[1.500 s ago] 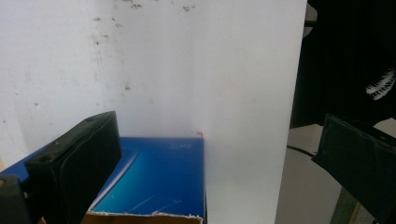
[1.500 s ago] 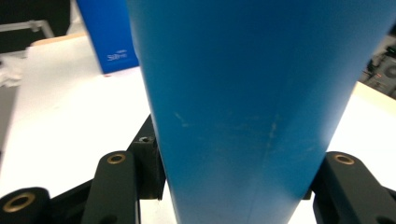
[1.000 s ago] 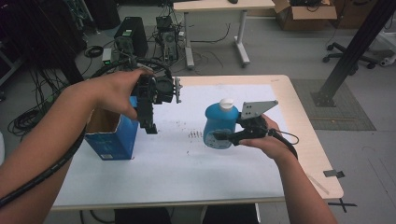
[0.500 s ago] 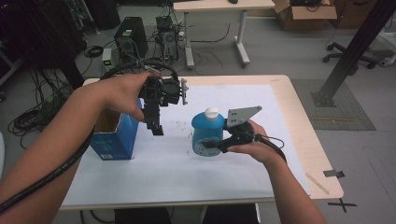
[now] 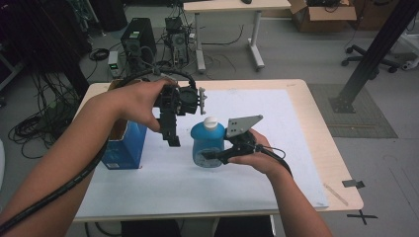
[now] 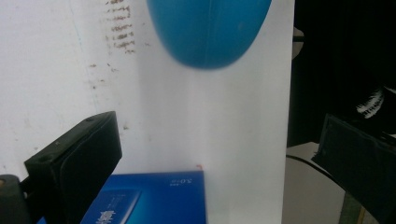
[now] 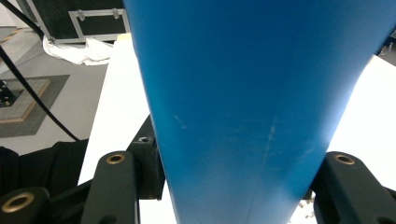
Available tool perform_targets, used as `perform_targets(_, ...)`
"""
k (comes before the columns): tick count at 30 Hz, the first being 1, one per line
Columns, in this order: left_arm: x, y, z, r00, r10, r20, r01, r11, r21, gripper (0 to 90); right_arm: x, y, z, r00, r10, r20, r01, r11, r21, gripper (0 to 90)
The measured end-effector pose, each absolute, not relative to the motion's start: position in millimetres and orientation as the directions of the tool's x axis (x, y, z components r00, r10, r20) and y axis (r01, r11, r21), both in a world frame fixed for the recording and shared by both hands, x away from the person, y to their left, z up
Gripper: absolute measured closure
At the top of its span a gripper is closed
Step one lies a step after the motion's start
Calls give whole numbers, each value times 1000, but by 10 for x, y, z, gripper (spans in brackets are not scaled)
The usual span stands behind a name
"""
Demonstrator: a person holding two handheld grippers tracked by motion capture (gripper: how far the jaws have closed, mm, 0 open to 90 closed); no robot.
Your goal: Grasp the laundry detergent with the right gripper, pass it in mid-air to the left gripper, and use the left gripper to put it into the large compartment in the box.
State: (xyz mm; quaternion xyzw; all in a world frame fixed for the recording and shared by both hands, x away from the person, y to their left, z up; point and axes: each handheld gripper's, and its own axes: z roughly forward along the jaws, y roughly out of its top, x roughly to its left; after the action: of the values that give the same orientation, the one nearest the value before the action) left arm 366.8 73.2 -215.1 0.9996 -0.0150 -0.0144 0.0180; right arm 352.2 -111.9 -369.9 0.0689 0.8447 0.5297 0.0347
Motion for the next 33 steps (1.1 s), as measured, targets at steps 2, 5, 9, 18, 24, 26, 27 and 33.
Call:
perform_targets(2,3661,711,-2164,999,-36,-31,-35,-999,40,4,3523,-1078,-3710,-987,157,20,87,429,899,453)
perform_targets(5,3656,693,-2187,999,-38,-33,-36,-999,40,4,3526,-1028,-3717,-988,153,15,80,428,900,453)
perform_targets(9,3652,675,-2211,999,-40,-37,-39,-999,32,4,3517,-942,-3715,-989,148,15,77,424,902,453)
perform_targets(18,3627,624,-2267,998,-47,-39,-46,-999,29,4,3492,-799,-3706,-992,127,7,60,419,906,452)
perform_targets(24,3614,604,-2280,998,-52,-42,-51,-998,25,4,3469,-712,-3703,-993,114,-8,42,425,904,452)
perform_targets(26,3611,602,-2283,998,-55,-40,-54,-998,28,4,3461,-690,-3706,-994,113,-9,41,430,902,452)
perform_targets(27,3611,602,-2283,998,-55,-40,-54,-998,28,4,3461,-690,-3706,-994,113,-9,41,430,902,452)
perform_targets(33,3601,580,-2308,997,-66,-37,-65,-997,32,4,3455,-636,-3708,-995,103,-8,37,426,904,452)
